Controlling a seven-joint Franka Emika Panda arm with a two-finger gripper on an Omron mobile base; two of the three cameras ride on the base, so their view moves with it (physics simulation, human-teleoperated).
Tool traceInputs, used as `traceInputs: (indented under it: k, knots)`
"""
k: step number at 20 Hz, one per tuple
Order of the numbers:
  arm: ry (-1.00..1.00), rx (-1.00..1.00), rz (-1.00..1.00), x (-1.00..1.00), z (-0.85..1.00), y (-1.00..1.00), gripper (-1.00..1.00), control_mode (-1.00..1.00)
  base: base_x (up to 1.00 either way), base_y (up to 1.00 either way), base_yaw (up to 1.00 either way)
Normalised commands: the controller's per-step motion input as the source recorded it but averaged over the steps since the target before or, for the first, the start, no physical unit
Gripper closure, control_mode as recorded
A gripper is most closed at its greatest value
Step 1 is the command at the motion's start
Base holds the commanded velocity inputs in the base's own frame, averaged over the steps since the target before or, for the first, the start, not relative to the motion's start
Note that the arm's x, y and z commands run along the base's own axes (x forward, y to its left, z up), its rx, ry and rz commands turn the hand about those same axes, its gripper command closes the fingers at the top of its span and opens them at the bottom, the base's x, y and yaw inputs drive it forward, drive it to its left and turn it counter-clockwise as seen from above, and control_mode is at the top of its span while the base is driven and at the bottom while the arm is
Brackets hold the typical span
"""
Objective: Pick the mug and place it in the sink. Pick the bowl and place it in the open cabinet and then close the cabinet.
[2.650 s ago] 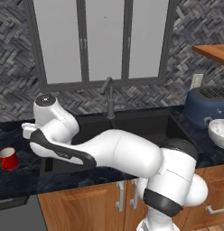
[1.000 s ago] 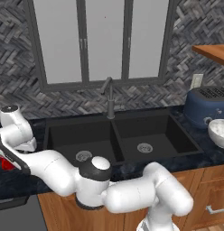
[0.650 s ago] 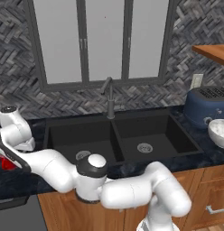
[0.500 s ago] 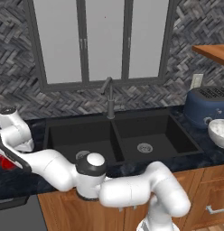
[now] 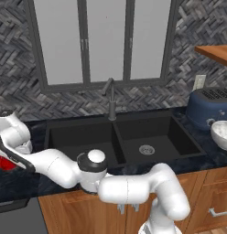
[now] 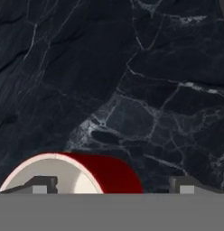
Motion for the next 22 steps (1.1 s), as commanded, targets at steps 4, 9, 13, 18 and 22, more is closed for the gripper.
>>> traceInputs:
  k: [4, 9, 13, 18, 22]
  knots:
    - [0.01, 0.01, 0.00, -0.03, -0.12, 0.20, 1.00, -1.00, 0.00, 0.00, 0.00]
    - [0.00, -0.01, -0.01, -0.18, 0.00, -0.05, 1.00, -1.00, 0.00, 0.00, 0.00]
    - [-0.25, -0.05, -0.01, -0.53, 0.04, -0.69, 1.00, -1.00, 0.00, 0.00, 0.00]
    - [-0.25, 0.00, -0.09, -0.51, 0.20, -0.98, 1.00, -1.00, 0.00, 0.00, 0.00]
    - [-0.16, 0.06, -0.24, -0.04, 0.07, -1.00, 1.00, -1.00, 0.00, 0.00, 0.00]
